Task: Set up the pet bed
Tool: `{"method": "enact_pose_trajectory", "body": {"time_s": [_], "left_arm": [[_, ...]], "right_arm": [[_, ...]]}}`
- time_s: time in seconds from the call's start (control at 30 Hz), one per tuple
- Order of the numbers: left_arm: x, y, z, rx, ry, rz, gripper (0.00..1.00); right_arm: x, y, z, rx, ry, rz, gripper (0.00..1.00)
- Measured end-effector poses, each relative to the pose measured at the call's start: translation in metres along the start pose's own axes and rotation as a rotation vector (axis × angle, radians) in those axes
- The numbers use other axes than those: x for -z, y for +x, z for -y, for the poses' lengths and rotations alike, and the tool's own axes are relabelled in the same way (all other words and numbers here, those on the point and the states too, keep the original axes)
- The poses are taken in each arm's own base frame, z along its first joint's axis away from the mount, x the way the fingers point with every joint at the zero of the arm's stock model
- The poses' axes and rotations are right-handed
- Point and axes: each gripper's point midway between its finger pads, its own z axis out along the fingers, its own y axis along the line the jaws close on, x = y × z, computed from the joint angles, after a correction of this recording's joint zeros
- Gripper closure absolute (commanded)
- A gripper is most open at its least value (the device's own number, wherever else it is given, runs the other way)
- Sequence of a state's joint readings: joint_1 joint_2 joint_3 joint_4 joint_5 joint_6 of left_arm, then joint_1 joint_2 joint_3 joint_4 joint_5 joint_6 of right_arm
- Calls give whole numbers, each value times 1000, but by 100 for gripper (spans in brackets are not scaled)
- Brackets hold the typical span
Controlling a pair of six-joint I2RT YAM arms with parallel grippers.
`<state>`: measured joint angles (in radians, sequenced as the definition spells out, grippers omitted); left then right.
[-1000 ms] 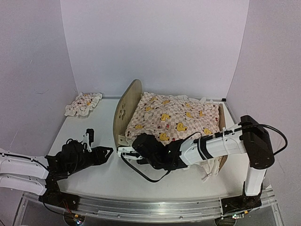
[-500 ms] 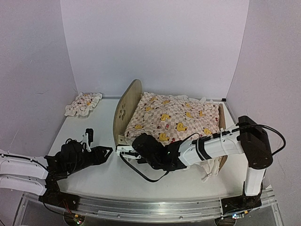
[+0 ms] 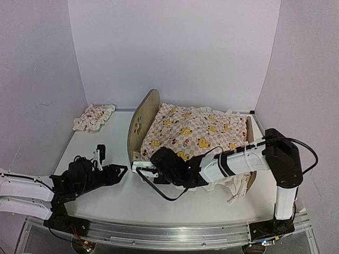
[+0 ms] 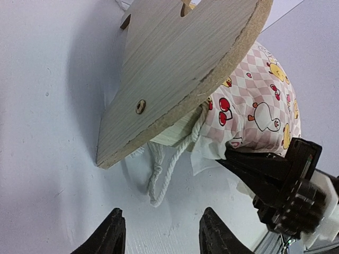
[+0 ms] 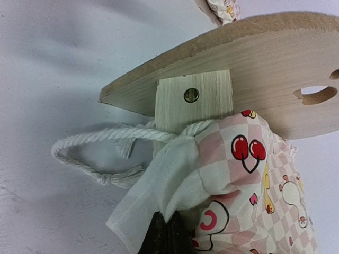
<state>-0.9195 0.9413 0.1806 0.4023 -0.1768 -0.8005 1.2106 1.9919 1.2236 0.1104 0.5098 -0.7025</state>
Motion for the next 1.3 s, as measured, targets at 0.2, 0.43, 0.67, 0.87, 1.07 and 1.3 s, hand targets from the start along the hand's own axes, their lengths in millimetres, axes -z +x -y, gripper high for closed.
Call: {"method": "enact_pose_trajectory", "body": {"time_s": [0.2, 0.43, 0.67, 0.87, 1.07, 1.3], "left_arm": [[-3, 6, -3, -7, -9, -23, 50], [-8, 22, -11, -28, -33, -91, 51], [-10, 24, -6, -27, -15, -108, 56], [-18, 33, -11, -36, -42, -147, 62], [-42, 41, -10, -56, -95, -175, 76], [-73, 60, -2, -136, -155, -185, 73]], "right_arm": [[12, -9, 22, -305, -294, 127, 100], [17, -8, 84, -833, -682, 311, 100], [-27, 16, 86, -1275, -972, 201, 98], [-43, 35, 68, -1438, -967, 16, 95], [-44, 36, 70, -1444, -950, -6, 93], [-44, 38, 68, -1425, -936, -14, 93]]}}
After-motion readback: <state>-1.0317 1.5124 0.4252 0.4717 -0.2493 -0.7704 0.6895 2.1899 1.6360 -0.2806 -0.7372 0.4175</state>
